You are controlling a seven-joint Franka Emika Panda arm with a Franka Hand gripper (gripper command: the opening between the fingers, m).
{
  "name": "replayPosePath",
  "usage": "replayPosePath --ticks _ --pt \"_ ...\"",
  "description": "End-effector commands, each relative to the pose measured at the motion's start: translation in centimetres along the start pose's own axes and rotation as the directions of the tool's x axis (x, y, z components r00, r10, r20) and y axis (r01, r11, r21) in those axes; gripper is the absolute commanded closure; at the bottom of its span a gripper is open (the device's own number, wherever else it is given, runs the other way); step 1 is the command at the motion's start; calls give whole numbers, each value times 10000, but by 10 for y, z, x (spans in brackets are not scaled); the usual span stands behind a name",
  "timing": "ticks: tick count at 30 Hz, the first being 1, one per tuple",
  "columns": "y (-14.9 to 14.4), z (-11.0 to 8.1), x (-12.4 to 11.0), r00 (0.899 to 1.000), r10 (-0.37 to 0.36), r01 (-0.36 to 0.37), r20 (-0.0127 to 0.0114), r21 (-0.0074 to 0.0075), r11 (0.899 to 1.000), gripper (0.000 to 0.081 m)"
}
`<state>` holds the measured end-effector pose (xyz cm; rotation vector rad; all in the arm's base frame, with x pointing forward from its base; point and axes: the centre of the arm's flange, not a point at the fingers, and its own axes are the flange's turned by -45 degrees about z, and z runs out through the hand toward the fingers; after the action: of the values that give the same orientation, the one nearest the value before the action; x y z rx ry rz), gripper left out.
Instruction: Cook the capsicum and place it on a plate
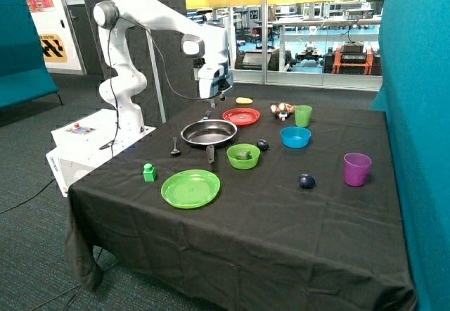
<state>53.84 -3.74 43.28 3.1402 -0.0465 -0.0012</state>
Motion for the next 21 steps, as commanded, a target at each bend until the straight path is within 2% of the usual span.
replayPosePath --ticks 1,4,21 --pt "19 10 9 9994 352 -352 -7 11 9994 504" --pt "25 13 13 9993 386 -386 -7 11 9993 500" --pt "53 26 44 9980 639 -639 -7 11 9980 596"
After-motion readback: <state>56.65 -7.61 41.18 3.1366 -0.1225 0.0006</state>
